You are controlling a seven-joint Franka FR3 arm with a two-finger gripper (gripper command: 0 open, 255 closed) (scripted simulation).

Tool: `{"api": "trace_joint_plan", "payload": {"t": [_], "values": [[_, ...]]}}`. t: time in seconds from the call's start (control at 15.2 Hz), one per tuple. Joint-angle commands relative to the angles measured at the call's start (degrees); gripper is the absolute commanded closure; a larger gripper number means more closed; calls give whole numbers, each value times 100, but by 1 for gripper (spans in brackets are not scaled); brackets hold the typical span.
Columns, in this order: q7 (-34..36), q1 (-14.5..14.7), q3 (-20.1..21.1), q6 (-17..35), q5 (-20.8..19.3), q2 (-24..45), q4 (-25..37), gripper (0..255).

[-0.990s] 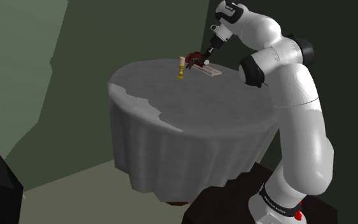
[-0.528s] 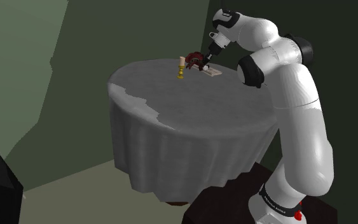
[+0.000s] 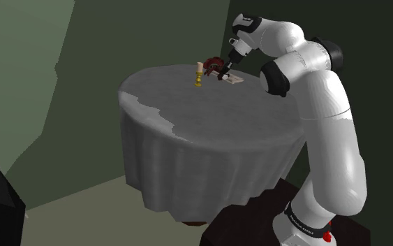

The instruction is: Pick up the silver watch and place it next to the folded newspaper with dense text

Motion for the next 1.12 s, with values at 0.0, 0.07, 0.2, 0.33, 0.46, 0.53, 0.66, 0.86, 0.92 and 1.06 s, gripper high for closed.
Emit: {"api": "trace_joint_plan", "payload": {"t": [0.0, 0.07, 0.2, 0.33, 0.46, 0.53, 0.66, 0.86, 0.92, 1.06], "values": [[0, 0, 0, 0, 0, 0, 0, 255], [0, 0, 0, 0, 0, 0, 0, 255], [0, 0, 0, 0, 0, 0, 0, 0], [0, 0, 0, 0, 0, 0, 0, 0], [-1, 0, 0, 1, 0, 0, -1, 0], [34, -69, -26, -135, -35, -45, 110, 0], [109, -237, -62, -424, -85, -114, 371, 0], [140, -314, -71, -543, -98, -133, 488, 0], [140, -315, -70, -543, -97, -133, 490, 0], [140, -316, -70, -543, -97, -133, 490, 0]]}}
